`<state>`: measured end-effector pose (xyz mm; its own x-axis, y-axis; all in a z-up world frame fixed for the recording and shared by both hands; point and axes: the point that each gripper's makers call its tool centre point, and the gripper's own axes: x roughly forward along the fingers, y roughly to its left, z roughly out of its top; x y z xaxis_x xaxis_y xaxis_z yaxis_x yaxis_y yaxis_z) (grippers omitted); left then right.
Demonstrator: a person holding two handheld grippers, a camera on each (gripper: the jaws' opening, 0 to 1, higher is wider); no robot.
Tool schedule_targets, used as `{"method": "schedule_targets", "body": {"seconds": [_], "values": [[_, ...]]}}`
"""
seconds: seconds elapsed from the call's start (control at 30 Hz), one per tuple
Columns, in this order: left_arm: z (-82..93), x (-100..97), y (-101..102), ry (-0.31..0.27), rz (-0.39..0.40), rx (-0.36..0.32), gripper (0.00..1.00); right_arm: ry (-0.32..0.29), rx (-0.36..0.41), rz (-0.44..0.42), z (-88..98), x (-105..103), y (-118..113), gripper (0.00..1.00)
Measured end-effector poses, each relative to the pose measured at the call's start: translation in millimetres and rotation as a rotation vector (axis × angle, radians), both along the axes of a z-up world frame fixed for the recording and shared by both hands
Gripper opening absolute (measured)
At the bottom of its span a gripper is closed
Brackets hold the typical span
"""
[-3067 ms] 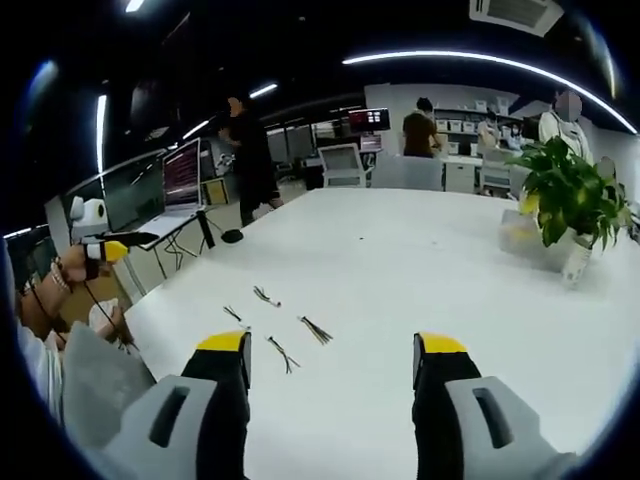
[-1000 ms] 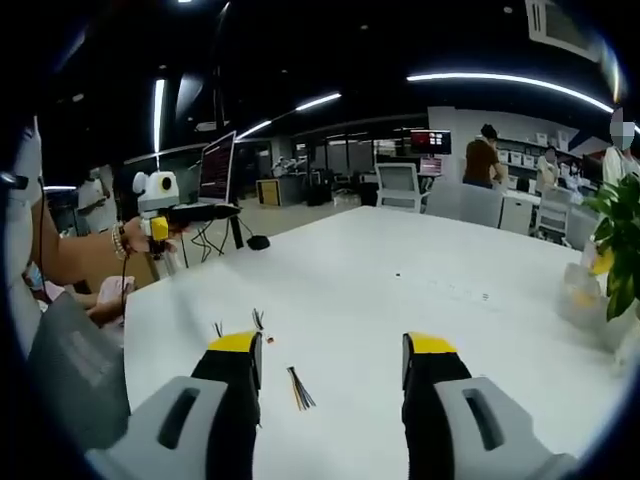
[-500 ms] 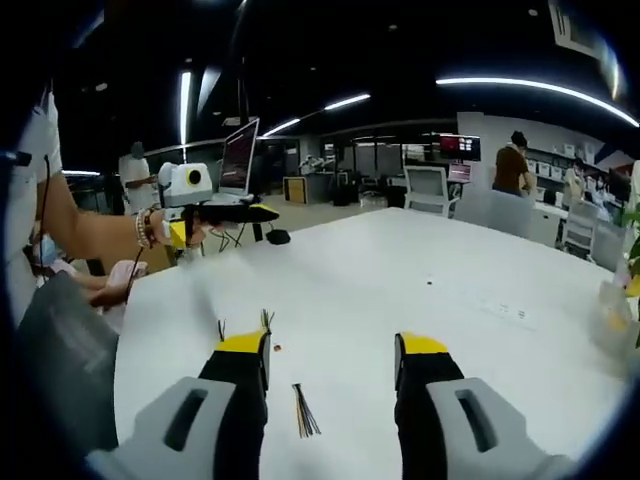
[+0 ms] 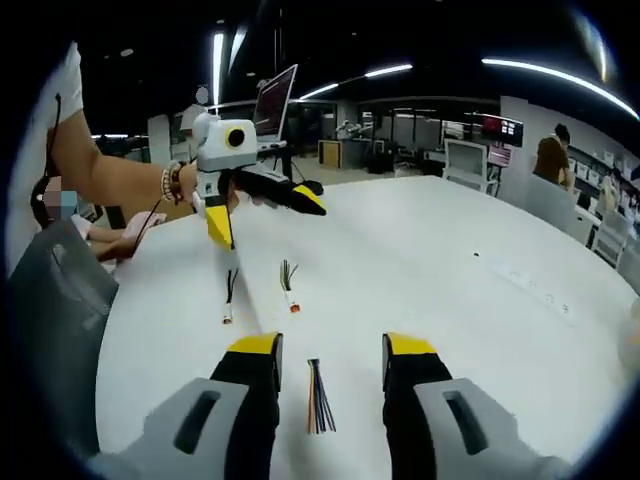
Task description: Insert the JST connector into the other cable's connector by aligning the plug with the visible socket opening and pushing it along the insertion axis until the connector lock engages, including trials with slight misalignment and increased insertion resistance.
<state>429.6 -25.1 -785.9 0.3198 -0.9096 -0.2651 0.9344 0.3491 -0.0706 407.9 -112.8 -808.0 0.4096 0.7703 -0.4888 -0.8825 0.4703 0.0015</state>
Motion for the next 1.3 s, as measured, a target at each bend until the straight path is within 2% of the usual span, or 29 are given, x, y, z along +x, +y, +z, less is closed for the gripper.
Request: {"method": "schedule_targets", "body": {"seconds": [0.1, 0.23, 0.37, 0.6, 0.9, 1.03, 1.3], "values": [[-12.0, -3.1, -6.6, 0.038, -0.014, 0.013, 0.51, -0.009, -0.035, 0.031, -9.0, -1.1, 2.7, 0.29], [-28.8, -6.8, -10.6, 0.048, -0.035, 0.072, 0.46, 0.000, -0.079, 0.048, -21.9, -2.4, 3.3, 0.28], [-33.0, -9.9, -10.9, 0.047, -0.050, 0.089, 0.28, -0.001, -0.095, 0.059, -30.1, -3.2, 2.0, 0.19], [-46.2, -6.4, -4.9, 0.037, -0.042, 0.144, 0.25, 0.014, -0.102, 0.070, -38.7, -5.4, 6.9, 0.15], [-53.2, -12.6, -7.9, 0.034, -0.076, 0.157, 0.15, 0.023, -0.088, 0.079, -43.9, -6.3, 11.9, 0.10], [-60.9, -14.4, -6.4, 0.058, -0.078, 0.165, 0.11, 0.035, -0.082, 0.079, -46.0, -7.6, 14.1, 0.10], [-62.4, -20.2, -7.7, 0.034, -0.101, 0.169, 0.03, 0.039, -0.073, 0.088, -49.7, -11.0, 16.3, 0.05]]}}
